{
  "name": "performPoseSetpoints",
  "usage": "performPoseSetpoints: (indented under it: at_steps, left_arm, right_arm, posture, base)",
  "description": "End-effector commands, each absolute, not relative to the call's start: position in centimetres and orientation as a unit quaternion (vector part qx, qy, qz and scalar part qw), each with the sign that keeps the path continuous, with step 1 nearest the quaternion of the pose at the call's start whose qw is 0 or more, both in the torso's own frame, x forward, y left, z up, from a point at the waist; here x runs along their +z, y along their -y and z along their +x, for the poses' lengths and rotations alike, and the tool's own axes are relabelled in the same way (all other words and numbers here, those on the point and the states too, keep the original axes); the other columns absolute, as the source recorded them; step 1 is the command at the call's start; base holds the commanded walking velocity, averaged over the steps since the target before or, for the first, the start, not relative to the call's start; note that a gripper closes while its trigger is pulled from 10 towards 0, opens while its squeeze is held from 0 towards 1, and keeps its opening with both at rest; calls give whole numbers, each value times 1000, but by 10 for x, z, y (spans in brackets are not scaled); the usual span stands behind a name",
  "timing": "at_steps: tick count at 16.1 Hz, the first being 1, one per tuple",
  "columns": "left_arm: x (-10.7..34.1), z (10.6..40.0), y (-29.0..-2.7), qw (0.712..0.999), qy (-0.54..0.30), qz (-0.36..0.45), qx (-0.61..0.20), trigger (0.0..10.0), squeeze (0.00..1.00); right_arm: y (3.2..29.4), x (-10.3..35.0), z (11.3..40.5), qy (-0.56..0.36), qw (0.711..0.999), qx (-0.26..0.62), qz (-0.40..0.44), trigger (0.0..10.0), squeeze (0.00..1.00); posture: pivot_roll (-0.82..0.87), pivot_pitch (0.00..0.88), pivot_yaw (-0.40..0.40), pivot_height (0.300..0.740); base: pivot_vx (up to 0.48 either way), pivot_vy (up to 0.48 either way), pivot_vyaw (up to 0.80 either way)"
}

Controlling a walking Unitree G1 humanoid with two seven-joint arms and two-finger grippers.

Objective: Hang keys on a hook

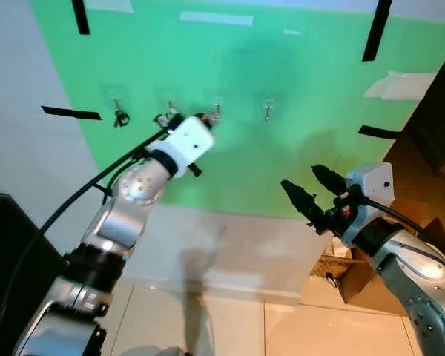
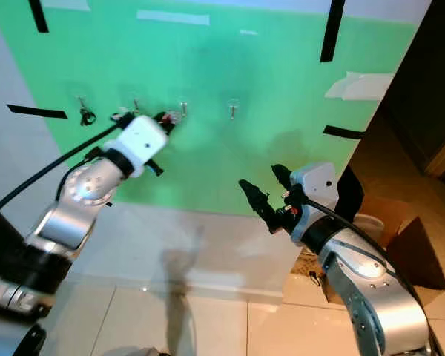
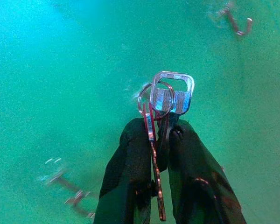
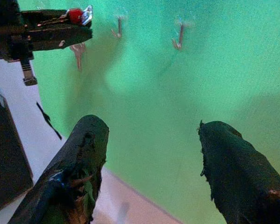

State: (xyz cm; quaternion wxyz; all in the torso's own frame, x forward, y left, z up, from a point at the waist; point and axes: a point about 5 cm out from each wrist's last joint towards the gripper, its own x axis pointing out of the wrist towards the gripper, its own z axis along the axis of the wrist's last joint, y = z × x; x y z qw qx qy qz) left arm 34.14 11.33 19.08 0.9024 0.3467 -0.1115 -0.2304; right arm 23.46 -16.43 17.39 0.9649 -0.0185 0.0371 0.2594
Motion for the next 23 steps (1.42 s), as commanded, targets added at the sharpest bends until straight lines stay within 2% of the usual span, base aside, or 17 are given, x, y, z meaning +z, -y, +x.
performPoseSetpoints:
  at_steps: [1, 3, 7, 16, 23]
  left_arm:
    - [191, 343, -110, 894, 112, 362, -241, 10000, 0]
    - [186, 347, -108, 878, 106, 406, -232, 10000, 0]
    - [188, 352, -109, 868, 110, 438, -207, 10000, 0]
    - [191, 355, -105, 859, 130, 456, -192, 10000, 0]
    - [196, 369, -100, 853, 136, 468, -189, 10000, 0]
  right_arm:
    - [165, 181, 235, -29, 964, 263, -19, 10000, 0]
    - [166, 182, 235, -31, 964, 265, -17, 10000, 0]
    - [167, 183, 233, -35, 963, 267, -10, 10000, 0]
    - [167, 185, 231, -36, 961, 275, 5, 10000, 0]
    - [169, 187, 231, -34, 963, 267, 5, 10000, 0]
  posture:
    - [-148, 0, -5, 740]
    - [-154, 0, -5, 740]
    - [-158, 0, -12, 740]
    - [-164, 0, -16, 740]
    - [-176, 0, -2, 740]
  base:
    - [0, 0, 0]
    - [0, 0, 0]
    - [0, 0, 0]
    - [0, 0, 0]
    - [0, 0, 0]
